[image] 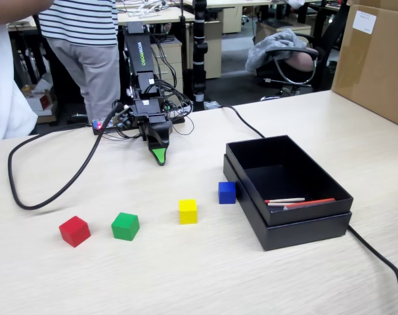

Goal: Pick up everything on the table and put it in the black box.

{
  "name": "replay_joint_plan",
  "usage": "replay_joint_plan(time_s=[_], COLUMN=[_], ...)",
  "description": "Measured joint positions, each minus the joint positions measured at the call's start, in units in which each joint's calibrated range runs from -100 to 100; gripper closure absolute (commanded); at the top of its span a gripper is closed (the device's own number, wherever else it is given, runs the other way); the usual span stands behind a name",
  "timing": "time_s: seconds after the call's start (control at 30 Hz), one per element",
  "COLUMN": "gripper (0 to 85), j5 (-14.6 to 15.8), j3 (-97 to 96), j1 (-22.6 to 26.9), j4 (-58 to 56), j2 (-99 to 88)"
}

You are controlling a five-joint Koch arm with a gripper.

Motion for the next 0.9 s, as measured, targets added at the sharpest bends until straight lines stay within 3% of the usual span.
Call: replay_joint_plan(time_s=[0.9], gripper=[37.8], j5=[0.05], j3=[1.37], j1=[-0.24], j4=[-1.94], j2=[0.0])
